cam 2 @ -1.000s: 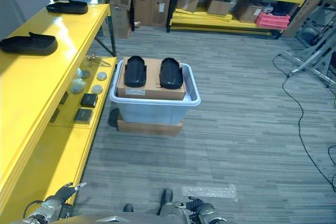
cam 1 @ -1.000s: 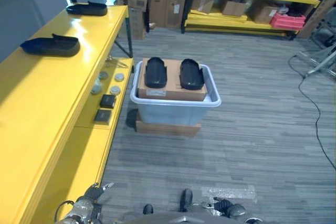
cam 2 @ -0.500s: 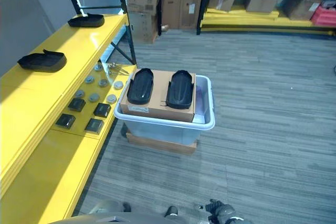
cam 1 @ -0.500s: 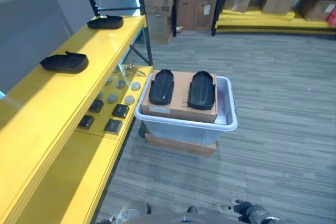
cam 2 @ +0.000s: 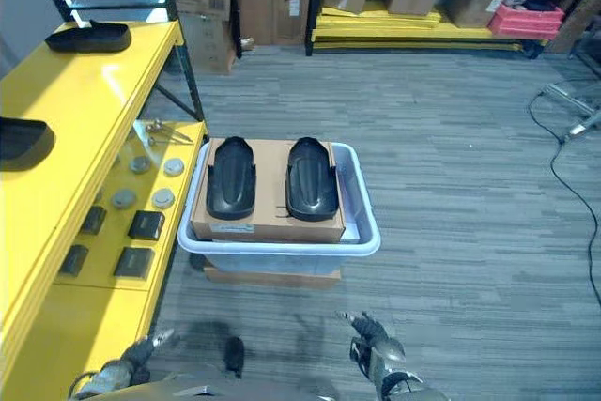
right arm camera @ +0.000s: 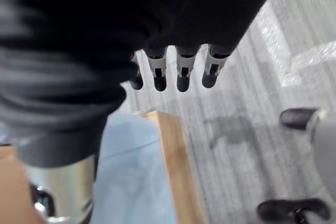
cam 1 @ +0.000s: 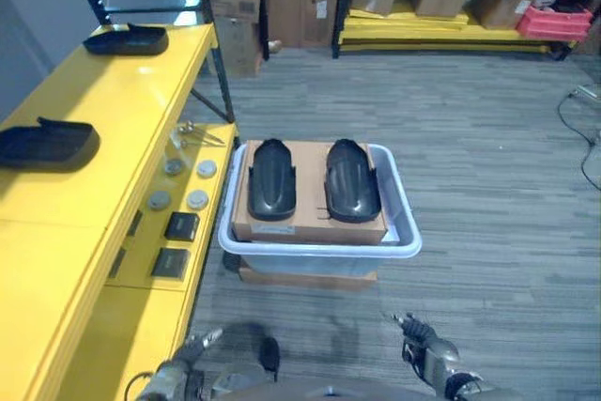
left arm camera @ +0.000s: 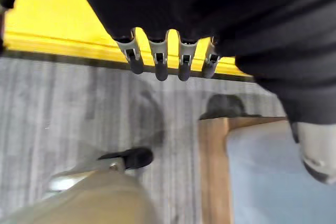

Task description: Move parts from the plastic box to the shelf.

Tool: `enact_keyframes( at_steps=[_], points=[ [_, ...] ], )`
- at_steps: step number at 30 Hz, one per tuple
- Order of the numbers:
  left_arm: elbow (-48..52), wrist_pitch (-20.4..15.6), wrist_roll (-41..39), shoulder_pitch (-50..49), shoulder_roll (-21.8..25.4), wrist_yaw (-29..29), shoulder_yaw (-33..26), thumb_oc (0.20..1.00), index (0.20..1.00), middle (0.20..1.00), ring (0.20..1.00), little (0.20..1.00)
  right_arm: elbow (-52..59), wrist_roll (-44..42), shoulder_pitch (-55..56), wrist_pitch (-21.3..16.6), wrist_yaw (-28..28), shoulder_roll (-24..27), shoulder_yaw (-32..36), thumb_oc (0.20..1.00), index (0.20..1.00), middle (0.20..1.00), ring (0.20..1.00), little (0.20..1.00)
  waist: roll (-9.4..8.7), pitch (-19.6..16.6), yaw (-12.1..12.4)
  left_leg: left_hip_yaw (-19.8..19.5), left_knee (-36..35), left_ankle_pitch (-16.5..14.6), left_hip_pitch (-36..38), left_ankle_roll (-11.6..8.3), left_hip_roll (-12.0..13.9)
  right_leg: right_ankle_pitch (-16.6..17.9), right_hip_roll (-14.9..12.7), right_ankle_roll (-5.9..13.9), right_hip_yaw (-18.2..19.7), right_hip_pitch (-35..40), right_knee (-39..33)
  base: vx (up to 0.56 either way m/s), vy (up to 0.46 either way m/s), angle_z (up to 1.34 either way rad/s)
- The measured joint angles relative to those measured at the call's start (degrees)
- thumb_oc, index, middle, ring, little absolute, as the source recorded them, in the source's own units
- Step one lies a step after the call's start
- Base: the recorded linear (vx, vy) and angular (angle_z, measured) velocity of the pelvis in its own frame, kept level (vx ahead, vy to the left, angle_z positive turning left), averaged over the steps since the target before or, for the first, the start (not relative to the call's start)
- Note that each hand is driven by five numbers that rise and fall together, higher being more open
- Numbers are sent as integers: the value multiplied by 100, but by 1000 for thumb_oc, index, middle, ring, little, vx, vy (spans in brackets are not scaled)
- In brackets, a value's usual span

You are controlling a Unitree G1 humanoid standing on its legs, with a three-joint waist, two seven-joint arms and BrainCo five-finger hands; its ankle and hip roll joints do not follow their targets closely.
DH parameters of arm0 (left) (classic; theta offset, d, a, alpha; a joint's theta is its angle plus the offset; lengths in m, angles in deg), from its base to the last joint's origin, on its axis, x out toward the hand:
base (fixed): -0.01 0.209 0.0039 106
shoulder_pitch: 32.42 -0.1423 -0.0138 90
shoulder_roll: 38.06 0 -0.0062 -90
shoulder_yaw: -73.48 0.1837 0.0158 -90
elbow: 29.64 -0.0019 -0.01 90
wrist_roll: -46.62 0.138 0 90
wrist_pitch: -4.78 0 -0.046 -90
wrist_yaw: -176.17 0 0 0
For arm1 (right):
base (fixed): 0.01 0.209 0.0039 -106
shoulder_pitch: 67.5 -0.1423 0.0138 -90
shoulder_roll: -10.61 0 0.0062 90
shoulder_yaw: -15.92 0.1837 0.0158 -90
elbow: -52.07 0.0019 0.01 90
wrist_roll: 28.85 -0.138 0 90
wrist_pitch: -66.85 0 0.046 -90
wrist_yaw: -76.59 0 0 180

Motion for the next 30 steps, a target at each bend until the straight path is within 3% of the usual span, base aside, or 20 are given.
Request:
enact_keyframes(
  at_steps=[1, 2, 3, 5, 6, 7, 8, 11, 16, 22, 30],
  points=[
    [-42, -26, 4, 44, 89, 59, 24, 1000, 1000, 1000, 1000, 1000, 282, -40, 18, 3, 36, -61, -88, 1000, 1000, 1000, 1000, 1000, -57, 7, -69, -6, -8, -49, -31, 5, -66, -105, -134, 129, 193, -323, 443, 139, -62, 10],
    [-116, -53, 5, 49, 127, 95, 1, 1000, 1000, 1000, 1000, 1000, 860, -37, 123, 3, 101, -118, -142, 1000, 1000, 1000, 1000, 1000, -89, 22, -141, -12, -35, -86, -10, 44, -117, -239, -125, 117, 395, -524, 317, 155, -111, 8],
    [-193, -39, 4, 16, 185, 157, -2, 1000, 1000, 1000, 1000, 1000, 1639, -31, 168, -46, 184, -117, -272, 1000, 1000, 1000, 1000, 1000, -160, 40, -186, -4, -35, -94, -13, 54, -169, -291, -86, 117, 515, -609, -440, 142, -144, 8],
    [-243, -19, 6, -59, 162, 185, -4, 1000, 1000, 1000, 1000, 1000, 2182, 46, 146, -218, 217, -98, -302, 1000, 1000, 1000, 1000, 1000, -141, 64, -185, -15, -34, -106, -102, 71, -191, -218, 51, 77, 648, -560, -1499, 125, -164, 12],
    [-246, -21, 21, -127, 121, 190, 7, 1000, 1000, 1000, 1000, 1000, 2357, 85, 86, -268, 274, -64, -287, 1000, 1000, 1000, 1000, 1000, -258, 40, -141, -49, -33, -71, -62, 11, -212, -12, 166, 26, 838, -521, -2108, 152, -181, 29],
    [-275, -20, 29, -181, 105, 187, 4, 1000, 1000, 1000, 1000, 1000, 2389, 84, 85, -320, 320, -59, -283, 1000, 1000, 1000, 1000, 1000, -229, 38, -129, -164, -34, -111, -77, 56, -260, 144, 192, -17, 876, -350, -2545, 169, -172, 43],
    [-314, -17, 30, -248, 94, 189, 4, 1000, 1000, 1000, 1000, 1000, 2353, 84, 88, -346, 337, -52, -276, 1000, 1000, 1000, 1000, 1000, -335, 9, -130, -212, -25, -108, -47, 55, -288, 352, 188, -46, 862, -203, -2858, 161, -170, 44],
    [-264, -15, 30, -572, 53, 201, -71, 1000, 1000, 1000, 1000, 1000, 2313, 90, 117, -338, 440, -31, -252, 1000, 1000, 1000, 1000, 1000, -306, -35, -31, -368, -37, -174, -44, -26, -252, 835, 254, -100, 686, 134, -3306, 90, -119, 27],
    [-130, 0, 57, -949, -239, 253, 193, 1000, 1000, 1000, 1000, 1000, 2094, 307, -237, -343, 701, 475, -169, 1000, 1000, 1000, 1000, 1000, -152, -92, 98, -501, -33, -184, -226, -255, -6, 1359, 523, -385, 456, 231, -3883, 70, -84, 26],
    [62, -1, 218, -892, -191, 301, 355, 1000, 1000, 1000, 1000, 1000, 2274, 603, -935, -351, 1186, 973, -179, 1000, 1000, 1000, 1000, 1000, -140, 124, 123, -647, 0, -51, -542, -507, 300, 1380, 825, -530, 213, -11, -3884, -11, -43, 8],
    [676, -140, 253, -789, 5, 373, 614, 1000, 1000, 1000, 1000, 1000, 2115, 735, -1890, -543, 1588, 1446, -8, 1000, 1000, 1000, 1000, 1000, -140, 570, 339, -776, 0, 34, -1026, -610, 359, 1420, 902, -565, 153, -443, -3882, -44, 5, 6]
  ],
)
